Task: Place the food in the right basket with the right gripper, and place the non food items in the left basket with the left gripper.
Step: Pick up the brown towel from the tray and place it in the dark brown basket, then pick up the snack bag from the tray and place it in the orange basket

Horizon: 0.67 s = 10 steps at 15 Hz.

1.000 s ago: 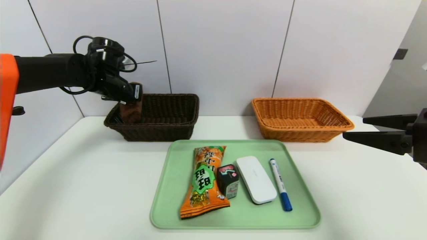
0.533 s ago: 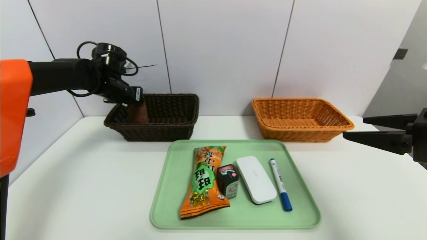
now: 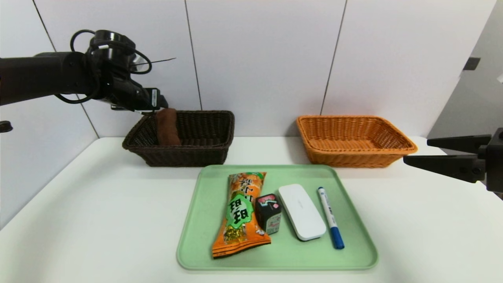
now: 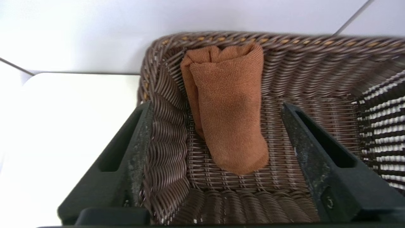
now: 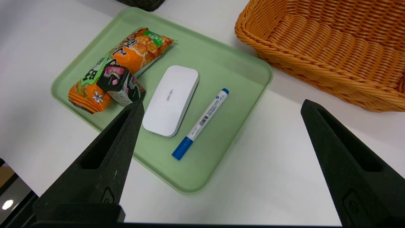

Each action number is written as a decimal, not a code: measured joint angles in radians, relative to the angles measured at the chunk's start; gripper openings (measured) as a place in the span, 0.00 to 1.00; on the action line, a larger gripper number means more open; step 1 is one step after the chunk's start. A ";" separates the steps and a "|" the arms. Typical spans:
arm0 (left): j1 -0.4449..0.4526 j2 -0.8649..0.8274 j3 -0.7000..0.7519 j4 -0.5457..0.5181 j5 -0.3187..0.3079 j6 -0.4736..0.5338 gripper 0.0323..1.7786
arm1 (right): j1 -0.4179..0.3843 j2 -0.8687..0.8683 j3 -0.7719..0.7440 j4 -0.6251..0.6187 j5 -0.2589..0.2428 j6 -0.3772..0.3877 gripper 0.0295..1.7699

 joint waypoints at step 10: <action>-0.027 -0.260 0.028 0.122 0.000 -0.051 0.92 | -0.001 -0.014 0.008 -0.002 0.000 0.057 0.97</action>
